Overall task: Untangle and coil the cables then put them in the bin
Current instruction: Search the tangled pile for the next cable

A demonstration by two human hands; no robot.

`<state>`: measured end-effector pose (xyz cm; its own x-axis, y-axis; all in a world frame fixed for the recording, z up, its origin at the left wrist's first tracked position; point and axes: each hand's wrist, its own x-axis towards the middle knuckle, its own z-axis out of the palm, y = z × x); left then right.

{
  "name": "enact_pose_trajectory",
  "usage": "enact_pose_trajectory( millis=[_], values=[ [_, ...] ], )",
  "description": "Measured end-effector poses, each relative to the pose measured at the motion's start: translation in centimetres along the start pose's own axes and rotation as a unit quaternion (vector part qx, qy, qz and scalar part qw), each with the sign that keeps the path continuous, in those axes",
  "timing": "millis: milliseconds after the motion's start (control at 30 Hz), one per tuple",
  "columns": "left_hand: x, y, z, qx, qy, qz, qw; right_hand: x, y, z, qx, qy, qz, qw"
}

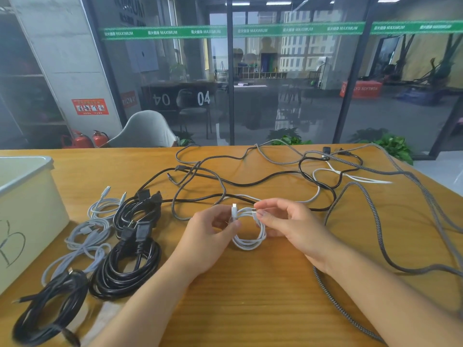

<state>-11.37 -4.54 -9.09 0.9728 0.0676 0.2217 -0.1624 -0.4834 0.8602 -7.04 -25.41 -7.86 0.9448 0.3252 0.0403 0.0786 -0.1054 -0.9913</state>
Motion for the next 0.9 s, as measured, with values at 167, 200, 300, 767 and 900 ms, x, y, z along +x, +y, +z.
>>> enact_pose_trajectory(
  millis=[167,200,300,767,900],
  values=[
    [0.2,-0.4,-0.3,0.048,0.011,0.024,0.999,0.2,0.1,-0.2,-0.029,0.008,-0.004,1.000],
    [0.2,-0.5,-0.3,0.049,0.013,0.023,0.998,0.3,0.2,-0.3,-0.037,0.011,-0.005,0.999],
    [0.2,-0.9,-0.3,0.076,0.008,0.022,0.997,0.5,0.4,-0.7,-0.077,0.004,-0.012,0.997],
    [-2.4,-0.2,-0.5,0.217,0.007,0.059,0.974,0.2,0.9,-1.8,-0.369,-0.098,-0.098,0.919],
    [-3.2,0.0,-0.8,0.227,0.012,0.061,0.972,0.0,0.8,-1.1,-0.372,-0.099,-0.122,0.915]
  ],
)
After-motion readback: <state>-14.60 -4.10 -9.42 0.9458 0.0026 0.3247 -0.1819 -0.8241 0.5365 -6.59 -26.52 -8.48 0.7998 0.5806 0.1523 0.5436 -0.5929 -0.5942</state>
